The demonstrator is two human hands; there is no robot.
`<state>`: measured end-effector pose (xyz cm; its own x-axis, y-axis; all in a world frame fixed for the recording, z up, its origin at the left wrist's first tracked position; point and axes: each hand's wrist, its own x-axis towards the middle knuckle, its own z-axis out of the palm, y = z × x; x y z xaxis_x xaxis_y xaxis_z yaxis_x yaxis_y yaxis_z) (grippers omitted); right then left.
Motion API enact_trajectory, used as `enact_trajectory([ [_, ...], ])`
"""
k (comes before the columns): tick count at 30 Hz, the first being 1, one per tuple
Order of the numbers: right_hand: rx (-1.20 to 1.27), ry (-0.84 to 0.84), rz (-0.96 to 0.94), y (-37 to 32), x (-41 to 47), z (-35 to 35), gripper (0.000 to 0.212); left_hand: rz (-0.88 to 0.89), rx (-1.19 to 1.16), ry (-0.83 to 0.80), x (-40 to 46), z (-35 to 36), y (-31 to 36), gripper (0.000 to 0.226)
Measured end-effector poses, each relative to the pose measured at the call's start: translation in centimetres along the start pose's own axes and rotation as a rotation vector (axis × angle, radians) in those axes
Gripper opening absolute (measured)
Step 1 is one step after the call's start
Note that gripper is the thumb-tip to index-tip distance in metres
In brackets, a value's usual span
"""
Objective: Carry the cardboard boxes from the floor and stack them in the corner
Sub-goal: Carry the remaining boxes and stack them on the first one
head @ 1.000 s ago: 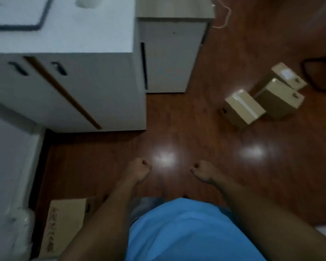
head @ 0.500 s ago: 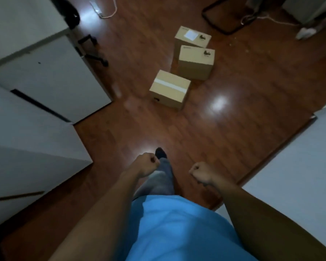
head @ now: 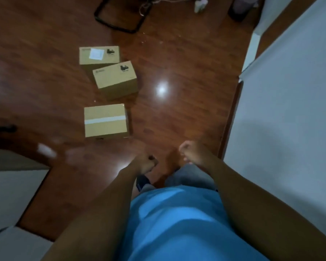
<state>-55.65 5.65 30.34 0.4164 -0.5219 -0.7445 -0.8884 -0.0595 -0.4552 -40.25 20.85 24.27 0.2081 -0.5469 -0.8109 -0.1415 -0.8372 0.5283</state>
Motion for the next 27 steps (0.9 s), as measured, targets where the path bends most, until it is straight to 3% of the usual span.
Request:
enact_trajectory([
  [5,-0.041,-0.270,0.135,-2.6,7.3,-2.7,0.027,0.003,0.175,-0.091,6.7,-4.9,5.1,0.022],
  [9,-0.183,-0.181,0.084,-7.6,15.5,-9.1,0.029,-0.023,0.159,-0.042,10.2,-10.9,9.0,0.026],
  [14,-0.046,-0.162,-0.061,-18.4,25.2,-15.6,0.018,-0.059,0.073,0.085,14.5,-20.3,14.0,0.024],
  [18,-0.106,-0.207,-0.124,-26.1,32.2,-17.2,0.015,-0.015,0.027,0.233,18.5,-25.6,17.8,0.025],
  [24,-0.344,-0.301,-0.131,-35.2,41.8,-17.8,0.024,0.017,-0.064,0.042,26.0,-34.9,21.1,0.022],
  [27,-0.379,-0.353,-0.157,-40.3,45.8,-18.4,0.023,0.027,-0.201,0.236,29.1,-43.4,22.5,0.014],
])
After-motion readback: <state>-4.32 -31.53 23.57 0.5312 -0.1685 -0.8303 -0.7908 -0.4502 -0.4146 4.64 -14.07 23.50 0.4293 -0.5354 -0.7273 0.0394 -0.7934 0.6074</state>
